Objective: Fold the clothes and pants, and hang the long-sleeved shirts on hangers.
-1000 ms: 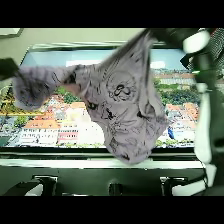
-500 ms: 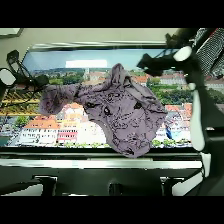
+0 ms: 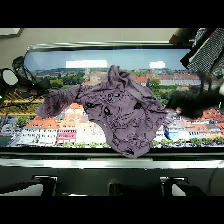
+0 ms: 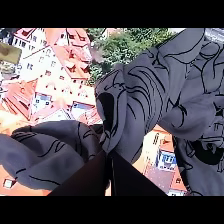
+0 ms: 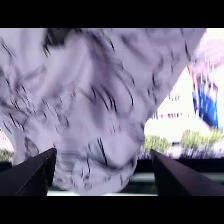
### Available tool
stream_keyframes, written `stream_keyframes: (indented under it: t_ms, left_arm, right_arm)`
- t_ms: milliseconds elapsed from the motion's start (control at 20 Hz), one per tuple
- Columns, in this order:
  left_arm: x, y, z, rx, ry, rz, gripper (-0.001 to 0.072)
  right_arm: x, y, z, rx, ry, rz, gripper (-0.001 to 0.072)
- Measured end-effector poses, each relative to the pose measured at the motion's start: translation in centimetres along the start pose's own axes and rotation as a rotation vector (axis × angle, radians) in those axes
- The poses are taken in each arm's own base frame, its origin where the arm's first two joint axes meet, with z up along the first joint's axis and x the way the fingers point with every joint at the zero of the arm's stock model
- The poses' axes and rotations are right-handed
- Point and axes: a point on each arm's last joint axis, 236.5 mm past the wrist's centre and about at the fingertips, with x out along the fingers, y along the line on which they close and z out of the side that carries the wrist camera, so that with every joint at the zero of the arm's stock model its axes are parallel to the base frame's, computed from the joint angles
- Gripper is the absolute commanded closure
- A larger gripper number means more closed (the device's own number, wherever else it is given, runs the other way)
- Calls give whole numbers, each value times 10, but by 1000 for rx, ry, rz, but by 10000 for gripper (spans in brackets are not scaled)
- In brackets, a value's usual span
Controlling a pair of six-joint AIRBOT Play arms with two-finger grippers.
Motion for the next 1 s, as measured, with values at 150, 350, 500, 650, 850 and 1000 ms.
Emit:
stream_keyframes:
  t_ms: [150,350,500,650,850,1000]
  left_arm:
    - [0,0,-2,-1,9,0,678]
    - [0,0,-3,-2,13,0,677]
    - [1,0,-4,-2,16,1,677]
    - [1,0,-4,-2,16,0,677]
    - [1,0,-4,-2,17,0,678]
    - [-2,0,-3,-2,11,-1,678]
  right_arm:
    - [43,-10,-73,114,66,54,31]
    - [99,-16,-133,227,130,111,32]
    - [127,-15,-148,283,132,144,44]
    - [148,-14,-145,354,119,163,326]
    - [166,-11,-132,440,95,190,674]
    - [153,-3,-98,405,14,189,674]
